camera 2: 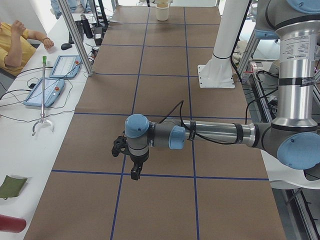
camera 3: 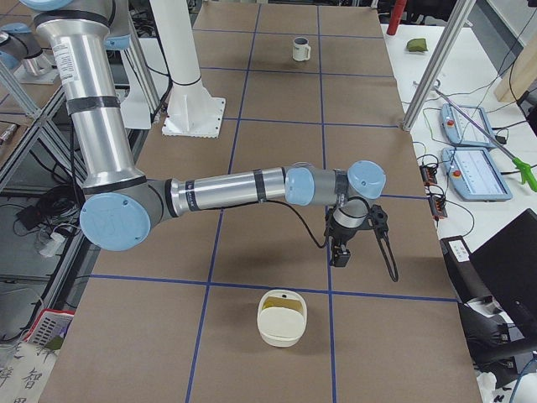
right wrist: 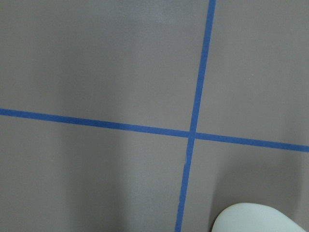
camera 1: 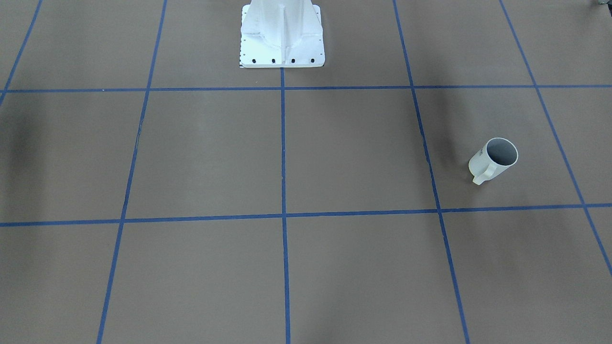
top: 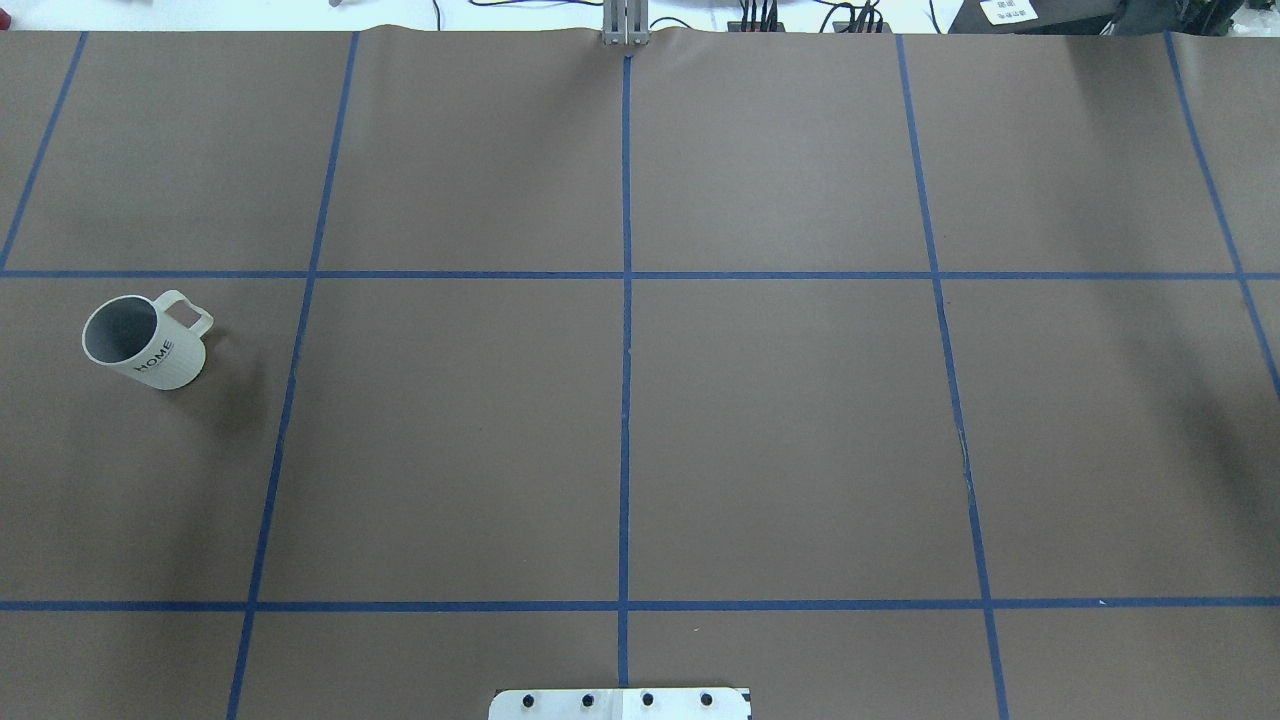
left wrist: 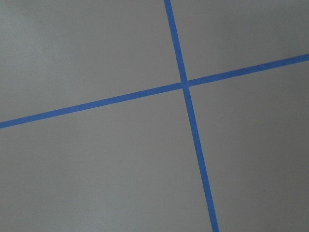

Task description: Left arm hands cup to right arm to dump lemon

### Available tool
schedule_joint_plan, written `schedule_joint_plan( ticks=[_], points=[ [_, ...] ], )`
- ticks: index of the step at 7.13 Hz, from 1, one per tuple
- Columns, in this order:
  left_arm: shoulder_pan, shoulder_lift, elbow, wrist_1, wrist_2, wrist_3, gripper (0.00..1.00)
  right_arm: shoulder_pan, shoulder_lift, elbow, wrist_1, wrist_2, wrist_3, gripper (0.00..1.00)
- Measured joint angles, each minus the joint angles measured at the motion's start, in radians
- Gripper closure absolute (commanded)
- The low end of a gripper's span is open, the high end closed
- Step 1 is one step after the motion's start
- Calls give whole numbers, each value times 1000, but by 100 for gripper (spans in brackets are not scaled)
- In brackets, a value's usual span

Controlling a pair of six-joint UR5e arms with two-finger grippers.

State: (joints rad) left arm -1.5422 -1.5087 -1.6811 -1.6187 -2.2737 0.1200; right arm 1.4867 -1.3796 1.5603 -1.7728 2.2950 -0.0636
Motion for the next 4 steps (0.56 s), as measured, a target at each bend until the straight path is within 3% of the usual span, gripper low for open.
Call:
schedule_joint_plan(
  ticks=[4],
  points=[
    [-4, 1, -3, 1, -90, 2, 0, 2, -49, 31, 1, -6, -1, 0]
  ],
)
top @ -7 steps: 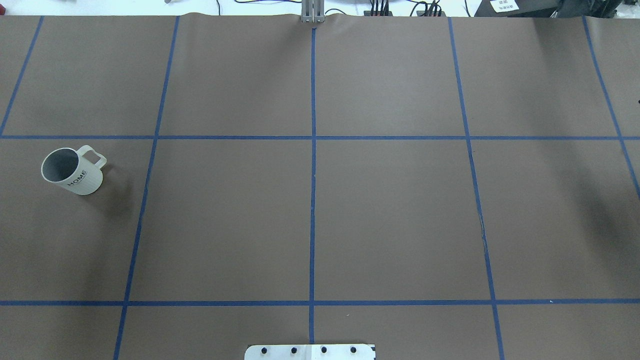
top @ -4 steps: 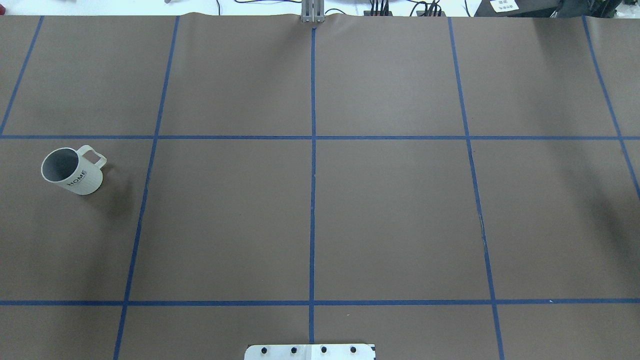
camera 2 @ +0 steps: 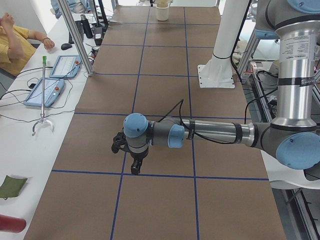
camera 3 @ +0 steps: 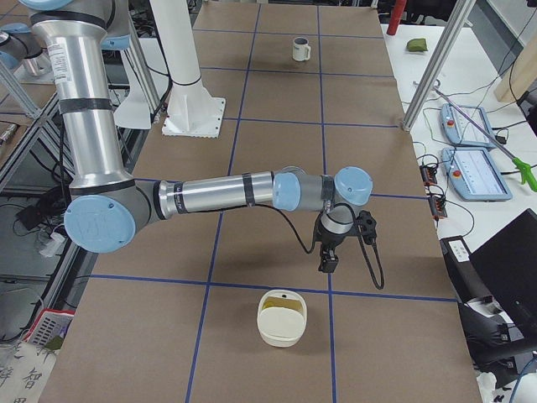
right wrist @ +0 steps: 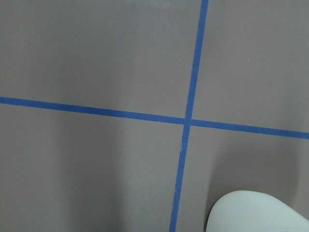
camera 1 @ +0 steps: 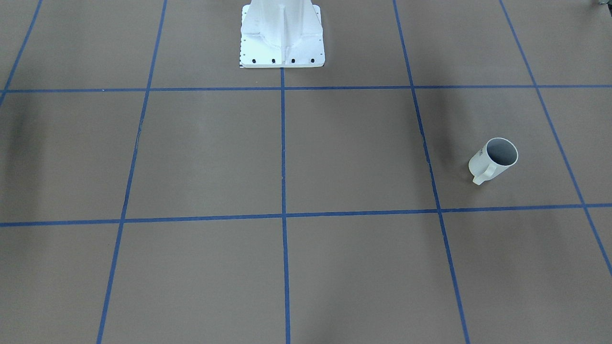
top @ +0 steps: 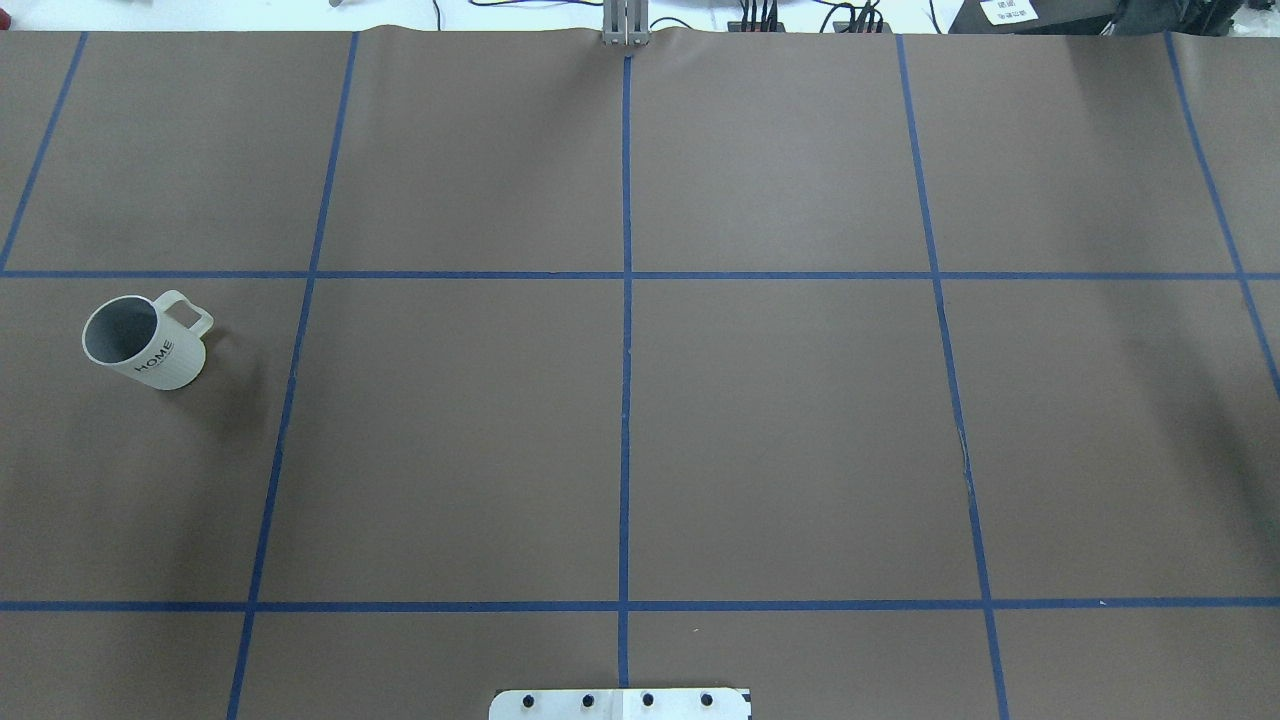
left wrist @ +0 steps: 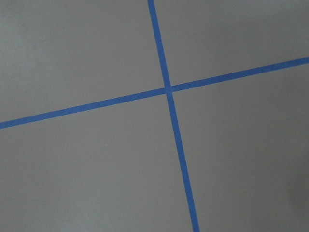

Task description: Left arm hands cup to right arm to dump lemon

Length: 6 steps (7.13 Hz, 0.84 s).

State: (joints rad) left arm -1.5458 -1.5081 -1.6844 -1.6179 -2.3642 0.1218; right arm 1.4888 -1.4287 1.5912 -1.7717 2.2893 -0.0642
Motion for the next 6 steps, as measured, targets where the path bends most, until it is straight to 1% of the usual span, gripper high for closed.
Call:
schedule_joint_plan(
  ticks=[6],
  points=[
    [-3, 42, -4, -8, 9, 4, 0, -2, -17, 1, 2, -2, 1, 0]
  ],
)
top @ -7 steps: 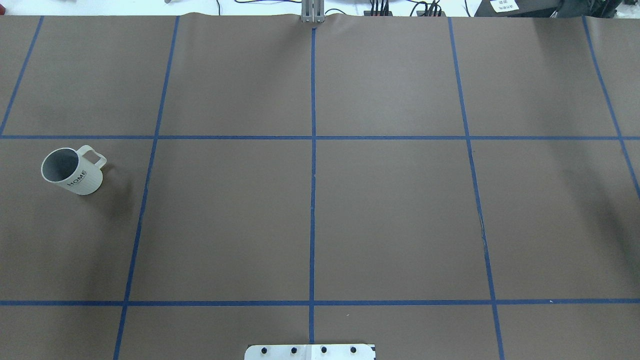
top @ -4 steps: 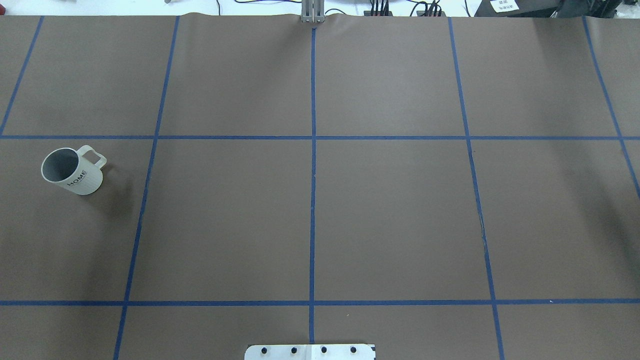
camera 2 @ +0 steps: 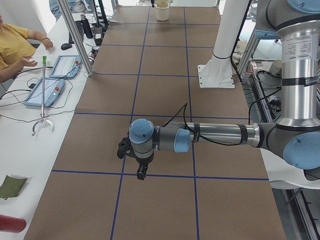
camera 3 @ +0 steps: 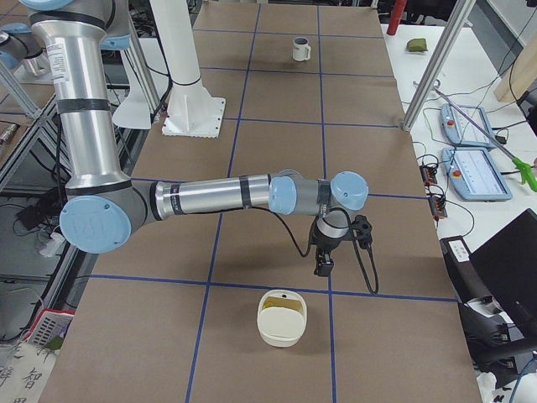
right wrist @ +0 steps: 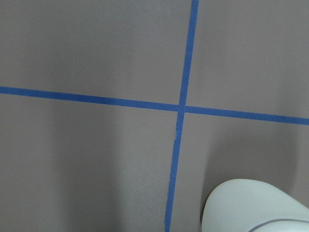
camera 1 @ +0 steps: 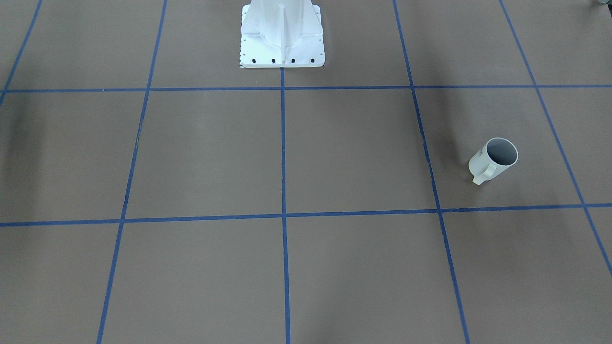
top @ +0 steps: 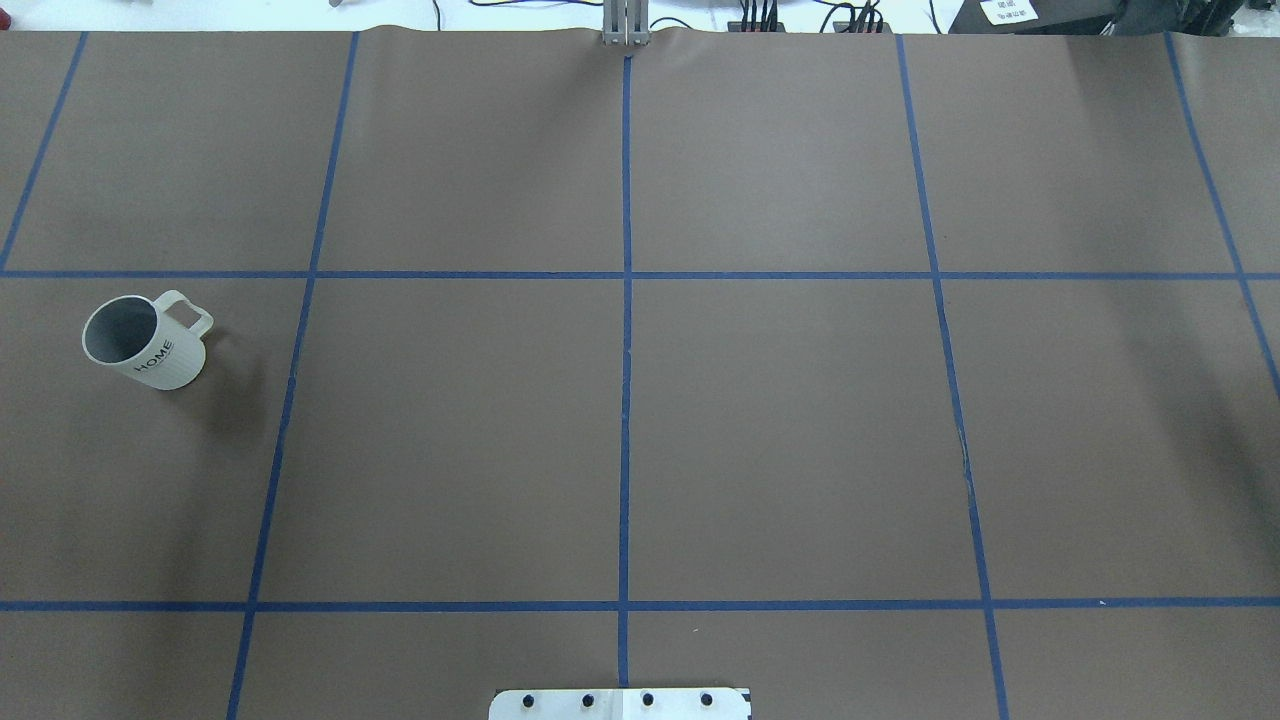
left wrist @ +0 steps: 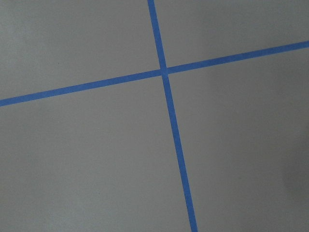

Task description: Left arm hands cup to right arm to dump lemon

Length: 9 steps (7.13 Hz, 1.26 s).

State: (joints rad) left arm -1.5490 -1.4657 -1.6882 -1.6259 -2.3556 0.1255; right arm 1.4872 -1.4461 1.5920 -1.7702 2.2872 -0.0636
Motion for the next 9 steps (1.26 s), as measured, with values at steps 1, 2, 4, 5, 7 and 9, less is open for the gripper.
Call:
schedule_joint_plan(
  ticks=[1, 2, 4, 5, 7, 9],
  points=[
    [0, 0, -1, 0, 0, -1, 0, 0, 0, 0, 0, 0, 0, 0],
    [0, 1, -1, 0, 0, -1, 0, 0, 0, 0, 0, 0, 1, 0],
    [0, 1, -1, 0, -1, -1, 0, -1, 0, 0, 1, 0, 2, 0],
    [0, -1, -1, 0, -1, -1, 0, -2, -3, -1, 11, 0, 2, 0],
    [1, -2, -1, 0, -1, -1, 0, -2, -21, -4, 62, 0, 3, 0],
    [1, -2, -1, 0, -1, -1, 0, -2, -30, -4, 81, 0, 4, 0]
  ],
)
